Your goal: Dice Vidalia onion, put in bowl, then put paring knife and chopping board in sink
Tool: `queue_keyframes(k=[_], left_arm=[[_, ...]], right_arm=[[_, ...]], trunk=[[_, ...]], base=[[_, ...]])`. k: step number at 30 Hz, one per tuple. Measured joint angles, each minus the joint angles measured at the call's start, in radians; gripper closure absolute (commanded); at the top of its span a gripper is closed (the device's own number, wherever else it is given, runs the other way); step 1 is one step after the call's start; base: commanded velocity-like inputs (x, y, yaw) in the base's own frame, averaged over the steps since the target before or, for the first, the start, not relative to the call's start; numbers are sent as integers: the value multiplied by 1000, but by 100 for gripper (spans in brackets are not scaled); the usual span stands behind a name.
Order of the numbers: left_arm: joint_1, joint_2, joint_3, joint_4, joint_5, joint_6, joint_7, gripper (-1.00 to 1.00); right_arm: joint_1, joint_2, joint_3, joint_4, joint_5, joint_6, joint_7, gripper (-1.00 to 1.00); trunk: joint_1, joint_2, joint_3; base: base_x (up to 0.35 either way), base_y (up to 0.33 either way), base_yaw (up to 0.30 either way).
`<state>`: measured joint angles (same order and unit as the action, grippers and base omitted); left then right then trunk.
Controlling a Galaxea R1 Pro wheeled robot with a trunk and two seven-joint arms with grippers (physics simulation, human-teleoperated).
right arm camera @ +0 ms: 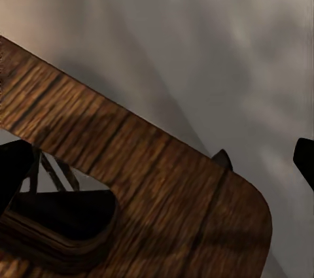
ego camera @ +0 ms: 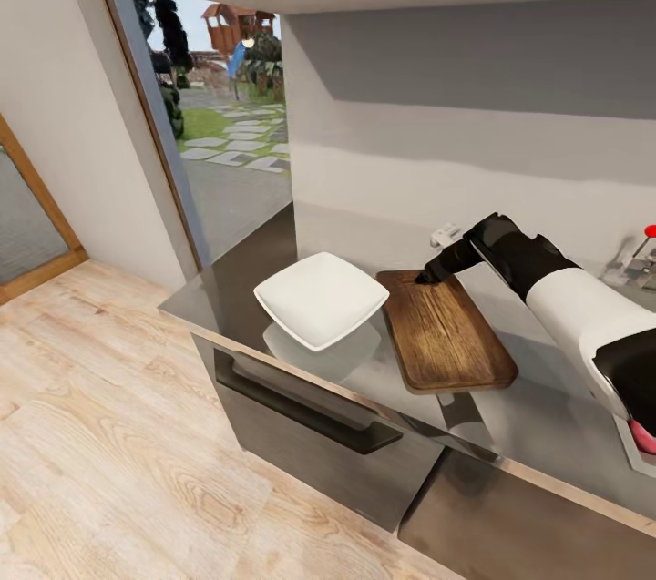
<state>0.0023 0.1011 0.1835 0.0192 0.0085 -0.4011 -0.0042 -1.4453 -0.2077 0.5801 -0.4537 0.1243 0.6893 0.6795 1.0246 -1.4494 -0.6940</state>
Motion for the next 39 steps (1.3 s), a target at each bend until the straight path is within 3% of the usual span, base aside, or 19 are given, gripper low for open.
queue_keyframes(k=[3,4,5,12,18,35,36,39], left_arm=[[0,0,0,-1,0,0,0,-100],[0,0,0,0,0,-1,0,-100],[0,0,0,0,0,-1,0,-100],[0,0,0,0,0,0,1,-100],[0,0,1,-1,0,0,3,-100],[0,0,0,0,0,0,3,-100],[0,0,0,0,0,0,3,-100],[0,0,0,0,0,0,3,-100]], right_arm=[[0,2,1,0,10,-13,8,-100],[0,3,-3,-7,191,-180,31,-100],[-1,3,-3,-11,236,-202,41,-100],[-6,-2,-4,1,279,-381,211,-100],[-8,-3,-4,13,283,-461,233,-100],[-16,-13,-10,50,280,-587,284,-100],[-10,-17,-9,36,281,-588,284,100],[0,-20,-7,53,271,-588,289,100]], trunk=[[0,0,0],[0,0,0],[0,0,0],[0,0,0],[0,0,0],[0,0,0],[0,0,0],[0,0,0]], base=[[0,0,0],[0,0,0],[0,0,0],[0,0,0],[0,0,0],[0,0,0],[0,0,0],[0,0,0]])
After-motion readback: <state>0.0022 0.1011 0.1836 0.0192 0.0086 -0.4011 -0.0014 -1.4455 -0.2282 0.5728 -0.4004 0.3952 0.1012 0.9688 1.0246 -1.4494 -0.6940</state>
